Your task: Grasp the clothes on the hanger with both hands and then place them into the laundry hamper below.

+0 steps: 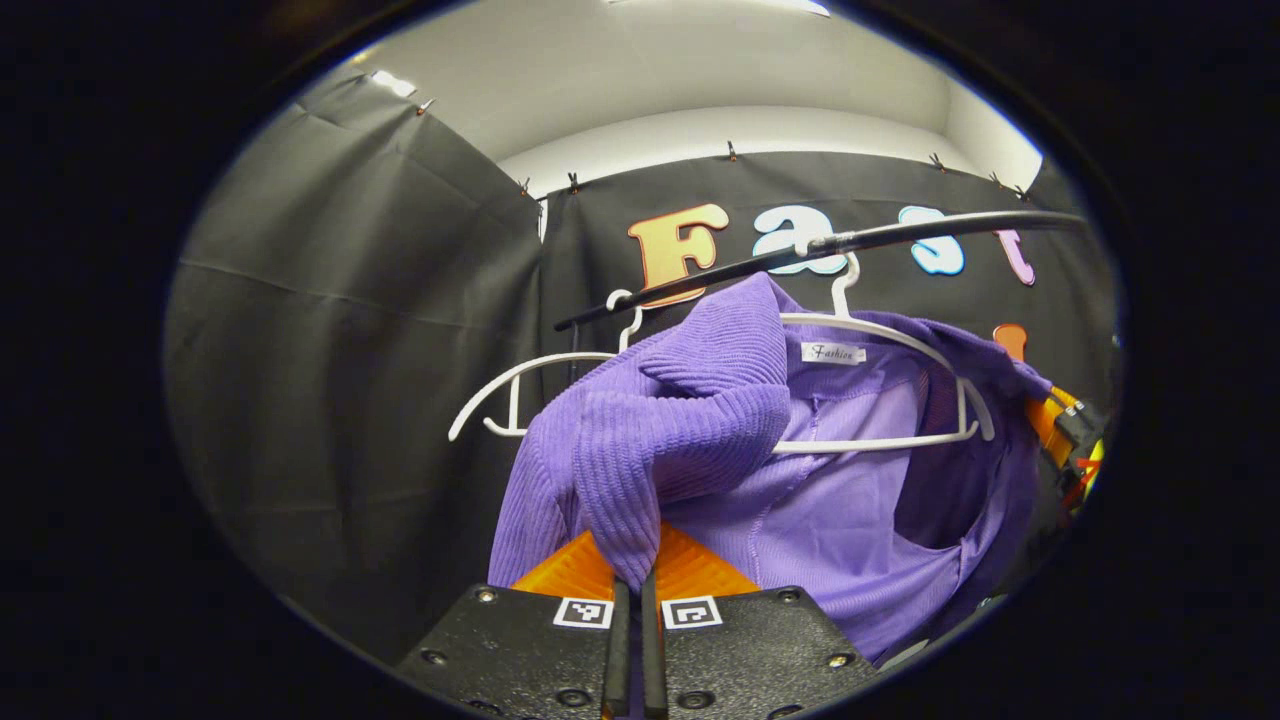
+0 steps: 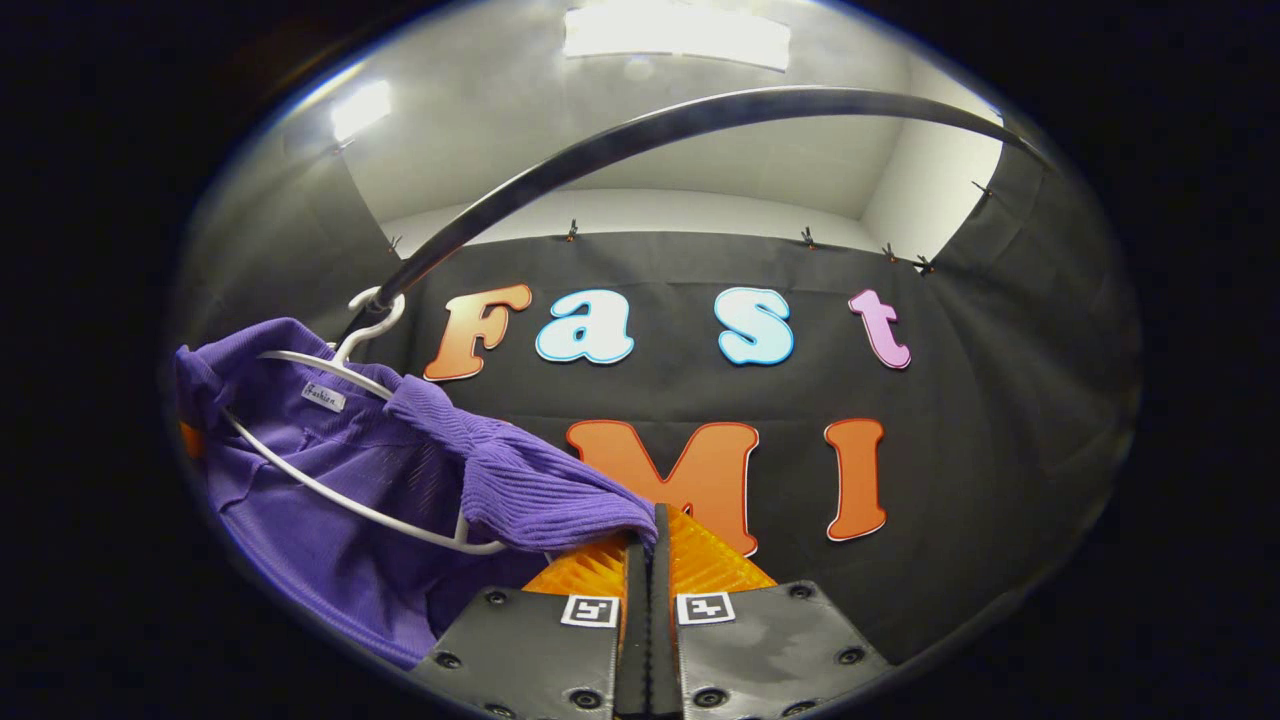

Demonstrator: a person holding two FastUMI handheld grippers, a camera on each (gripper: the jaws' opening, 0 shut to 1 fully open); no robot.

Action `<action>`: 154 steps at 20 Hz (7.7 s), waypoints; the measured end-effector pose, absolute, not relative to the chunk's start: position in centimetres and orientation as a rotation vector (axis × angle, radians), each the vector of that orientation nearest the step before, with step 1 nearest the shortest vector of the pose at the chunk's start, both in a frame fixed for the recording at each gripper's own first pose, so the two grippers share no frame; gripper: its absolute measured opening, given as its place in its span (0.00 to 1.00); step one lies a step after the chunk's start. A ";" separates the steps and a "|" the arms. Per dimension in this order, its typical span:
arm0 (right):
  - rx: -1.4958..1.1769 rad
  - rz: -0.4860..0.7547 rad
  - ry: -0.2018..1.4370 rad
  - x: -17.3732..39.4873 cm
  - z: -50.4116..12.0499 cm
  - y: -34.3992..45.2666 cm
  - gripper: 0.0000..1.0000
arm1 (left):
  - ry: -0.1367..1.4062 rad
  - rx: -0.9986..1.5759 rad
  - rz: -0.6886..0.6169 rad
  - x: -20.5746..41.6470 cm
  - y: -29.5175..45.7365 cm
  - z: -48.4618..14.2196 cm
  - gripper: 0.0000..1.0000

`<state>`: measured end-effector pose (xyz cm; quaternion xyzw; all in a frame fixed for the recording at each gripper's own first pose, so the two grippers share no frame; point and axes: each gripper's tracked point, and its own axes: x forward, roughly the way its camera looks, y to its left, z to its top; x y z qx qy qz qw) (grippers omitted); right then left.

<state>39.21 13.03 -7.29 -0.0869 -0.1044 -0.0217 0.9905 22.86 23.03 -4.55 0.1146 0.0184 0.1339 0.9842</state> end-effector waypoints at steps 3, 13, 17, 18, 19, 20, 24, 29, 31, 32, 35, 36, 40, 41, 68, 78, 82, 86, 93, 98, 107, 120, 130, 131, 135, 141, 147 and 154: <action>-0.189 -0.052 -0.236 39.7 -6.5 12.9 0.08 | 0.008 0.264 0.221 22.5 21.9 -2.1 0.07; -0.193 -0.093 -0.254 41.3 -5.6 11.0 0.07 | -0.047 0.329 0.080 23.0 19.5 3.4 0.07; -0.196 -0.105 -0.247 42.2 -5.7 10.5 0.08 | -0.125 0.385 0.125 23.6 20.2 6.2 0.02; -0.190 -0.104 -0.250 42.6 -5.5 10.5 0.08 | -0.135 0.374 0.142 24.1 20.8 6.6 0.03; -0.183 -0.104 -0.252 42.9 -5.5 10.4 0.07 | -0.141 0.364 0.154 24.7 21.4 7.0 0.04; -0.176 -0.102 -0.251 43.2 -5.3 10.3 0.07 | -0.161 0.366 0.174 25.2 22.2 7.6 0.04; -0.119 -0.076 -0.201 44.3 -6.7 10.1 0.08 | -0.186 0.324 0.250 27.3 25.7 8.1 0.04; -0.011 -0.027 -0.130 46.6 -8.8 10.3 0.08 | -0.174 0.272 0.357 28.6 30.8 7.7 0.04; -0.014 -0.024 -0.109 47.5 -9.1 10.3 0.07 | -0.165 0.310 0.409 28.7 33.0 8.1 0.04; -0.022 -0.015 -0.115 48.1 -8.8 10.5 0.07 | -0.157 0.327 0.413 28.8 33.6 8.0 0.04; -0.084 -0.019 -0.125 49.7 -8.9 10.9 0.07 | -0.109 0.306 0.395 29.9 33.5 6.0 0.04; -0.084 -0.008 -0.110 49.7 -9.3 11.3 0.08 | -0.091 0.291 0.393 29.9 34.0 5.2 0.04; -0.067 0.009 -0.108 49.6 -10.2 11.6 0.07 | -0.038 0.201 0.398 29.5 35.3 1.9 0.02; -0.072 0.010 -0.115 49.8 -10.3 11.5 0.07 | -0.027 0.198 0.404 29.0 35.7 1.3 0.04; -0.122 0.193 0.102 37.4 -18.4 15.4 0.08 | 0.159 0.124 0.383 18.0 32.4 -9.1 0.04; -0.126 0.414 0.327 30.5 -26.3 22.7 0.08 | 0.382 0.012 0.211 17.1 24.7 -19.8 0.05; -0.103 0.444 0.463 28.7 -30.9 23.7 0.07 | 0.509 -0.016 0.172 15.6 23.0 -25.0 0.04; -0.098 0.453 0.573 27.6 -35.0 24.0 0.08 | 0.626 -0.043 0.164 14.5 22.4 -30.1 0.02; -0.090 0.443 0.886 24.0 -45.6 24.0 0.08 | 0.929 -0.065 0.196 11.5 21.5 -39.9 0.05; -0.069 0.410 1.029 22.1 -50.0 23.6 0.08 | 1.050 -0.060 0.222 9.4 22.2 -43.9 0.07; -0.079 0.384 1.153 19.6 -51.2 22.9 0.26 | 1.131 -0.101 0.202 7.5 21.1 -44.9 0.40; -0.099 0.368 1.136 18.4 -51.2 23.7 0.96 | 1.042 -0.111 0.229 7.6 22.9 -41.7 0.98; -0.052 0.260 0.800 21.9 -38.7 28.1 0.96 | 0.763 -0.108 0.147 12.4 26.6 -31.9 0.98; -0.049 0.246 0.747 22.5 -36.6 28.4 0.96 | 0.711 -0.107 0.140 13.0 27.1 -29.9 0.98; -0.014 0.214 0.552 23.2 -27.8 29.2 0.95 | 0.501 -0.106 0.125 15.1 26.7 -21.6 0.97; -0.073 0.212 0.346 21.8 -17.3 26.0 0.87 | 0.235 -0.057 0.144 14.9 25.0 -12.4 0.96; -0.067 0.206 0.239 15.7 -10.3 20.7 0.86 | 0.104 -0.032 0.158 12.0 24.0 -8.3 0.92; -0.038 0.165 0.153 8.1 -5.4 14.4 0.86 | 0.056 -0.014 0.108 8.4 21.5 -5.8 0.93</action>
